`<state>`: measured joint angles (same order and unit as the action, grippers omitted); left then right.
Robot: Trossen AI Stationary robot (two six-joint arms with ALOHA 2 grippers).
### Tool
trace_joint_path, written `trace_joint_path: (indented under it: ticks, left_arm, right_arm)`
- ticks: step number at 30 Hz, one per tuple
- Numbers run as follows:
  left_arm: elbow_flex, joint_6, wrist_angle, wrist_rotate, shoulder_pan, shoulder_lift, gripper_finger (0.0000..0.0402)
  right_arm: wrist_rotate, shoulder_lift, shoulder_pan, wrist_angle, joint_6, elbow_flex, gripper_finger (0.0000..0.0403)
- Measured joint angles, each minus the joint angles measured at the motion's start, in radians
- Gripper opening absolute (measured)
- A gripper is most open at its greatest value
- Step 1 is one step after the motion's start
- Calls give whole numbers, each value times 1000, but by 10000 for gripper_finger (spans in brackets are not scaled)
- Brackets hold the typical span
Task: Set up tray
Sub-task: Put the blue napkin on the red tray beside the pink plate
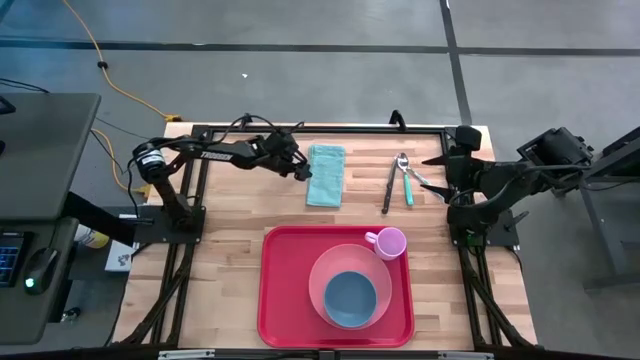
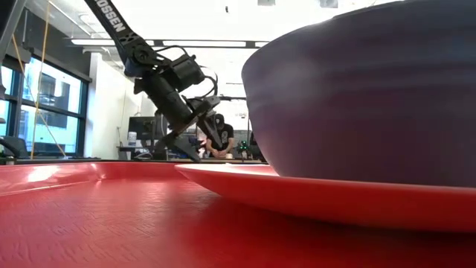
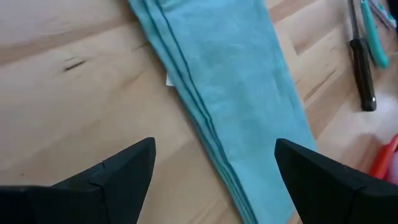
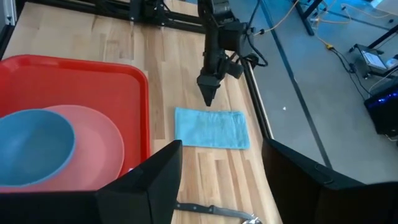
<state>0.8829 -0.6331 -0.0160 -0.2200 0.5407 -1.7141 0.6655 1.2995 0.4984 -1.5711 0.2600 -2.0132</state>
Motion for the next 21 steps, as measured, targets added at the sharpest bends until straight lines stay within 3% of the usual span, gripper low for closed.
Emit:
trace_joint_path:
  ticks: [11,21]
  left_arm:
    - [1,-32,116,-112,0,-101,362]
    - [3,-71,147,-106,-6,-113,362]
  right_arm:
    - [-7,0,0,0,-9,0,201]
    - [-19,0,0,0,-18,0,201]
